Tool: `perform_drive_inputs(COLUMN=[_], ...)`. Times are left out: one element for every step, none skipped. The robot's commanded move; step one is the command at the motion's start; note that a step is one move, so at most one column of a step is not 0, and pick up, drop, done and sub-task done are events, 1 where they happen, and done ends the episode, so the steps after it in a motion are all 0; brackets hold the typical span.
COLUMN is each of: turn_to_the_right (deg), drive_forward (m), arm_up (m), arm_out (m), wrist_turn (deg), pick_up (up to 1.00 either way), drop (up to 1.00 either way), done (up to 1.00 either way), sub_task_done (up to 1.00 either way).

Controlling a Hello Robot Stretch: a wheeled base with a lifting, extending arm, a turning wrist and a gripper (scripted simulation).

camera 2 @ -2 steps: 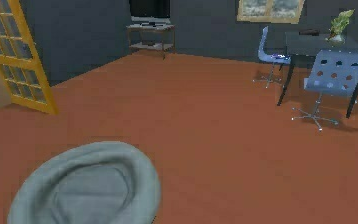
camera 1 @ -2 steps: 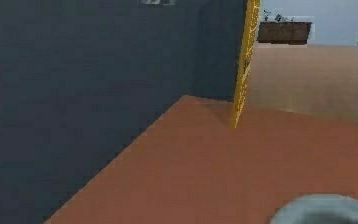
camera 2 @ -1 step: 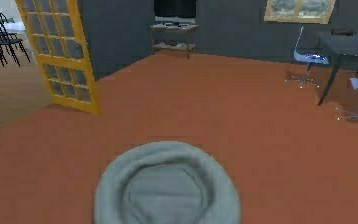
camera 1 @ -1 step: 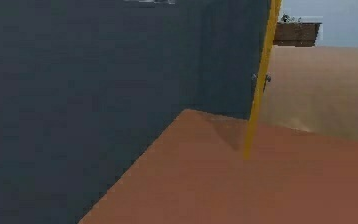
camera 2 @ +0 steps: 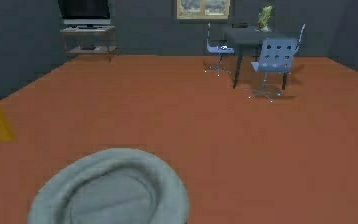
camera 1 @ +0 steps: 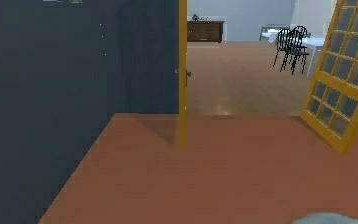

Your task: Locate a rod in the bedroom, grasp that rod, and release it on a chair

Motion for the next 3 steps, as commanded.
perform_drive_inputs(turn_to_the_right=[0.0, 33.0, 0.0], drive_forward=[0.9, 0.0, 0.9], arm_up=[0.0, 0.0, 0.0], arm_out=[0.0, 0.0, 0.0], wrist_turn=[0.0, 0.0, 0.0], pick_up=[0.0, 0.0, 0.0], drop=[0.0, 0.0, 0.0], done=[0.0, 0.0, 0.0], sub_task_done=[0.0, 0.0, 0.0])
